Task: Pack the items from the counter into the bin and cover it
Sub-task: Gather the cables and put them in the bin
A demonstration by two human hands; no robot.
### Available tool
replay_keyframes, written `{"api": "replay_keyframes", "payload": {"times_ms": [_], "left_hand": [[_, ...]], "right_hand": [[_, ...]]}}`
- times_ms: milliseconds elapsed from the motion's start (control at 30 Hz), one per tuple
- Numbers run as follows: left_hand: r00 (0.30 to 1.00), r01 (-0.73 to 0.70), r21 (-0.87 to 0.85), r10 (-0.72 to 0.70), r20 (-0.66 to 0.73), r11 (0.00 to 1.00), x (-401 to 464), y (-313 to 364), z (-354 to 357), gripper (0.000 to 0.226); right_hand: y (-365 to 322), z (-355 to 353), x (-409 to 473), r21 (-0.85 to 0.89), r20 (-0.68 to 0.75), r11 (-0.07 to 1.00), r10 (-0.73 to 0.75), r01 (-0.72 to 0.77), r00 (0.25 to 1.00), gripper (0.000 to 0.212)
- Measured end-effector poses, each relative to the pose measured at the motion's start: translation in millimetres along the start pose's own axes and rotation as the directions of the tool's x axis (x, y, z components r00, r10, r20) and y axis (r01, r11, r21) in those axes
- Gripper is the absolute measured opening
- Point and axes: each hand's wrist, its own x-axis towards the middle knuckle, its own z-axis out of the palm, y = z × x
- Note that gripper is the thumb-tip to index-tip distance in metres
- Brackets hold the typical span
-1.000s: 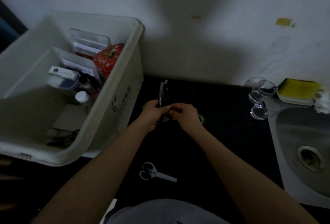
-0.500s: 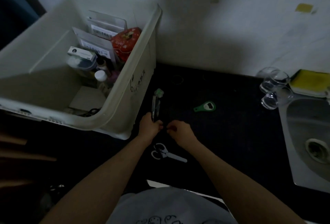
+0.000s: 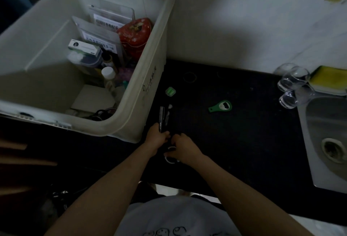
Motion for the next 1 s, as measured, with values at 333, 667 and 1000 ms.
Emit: {"api": "replay_keyframes", "payload": {"times_ms": [333,667,1000], "left_hand": [[0.999,0.038,-0.119,-0.034,0.034,0.992,13,11,-2,0.032],[0.996,0.088,-0.170,-0.089,0.001,0.982,22,23,14,0.031],[0.998,0.061,-0.171,-0.064,-0.014,0.983,26,24,15,0.026]], "right_hand": [[11,-20,10,-0.040,-0.143,0.989,0.138,-0.145,0.980,0.021],[19,-43,13,0.033,-0.418,0.996,0.089,-0.083,0.904,0.035],[22,-31,36,0.046,-0.337,0.999,0.018,-0.003,0.941,0.029]]}}
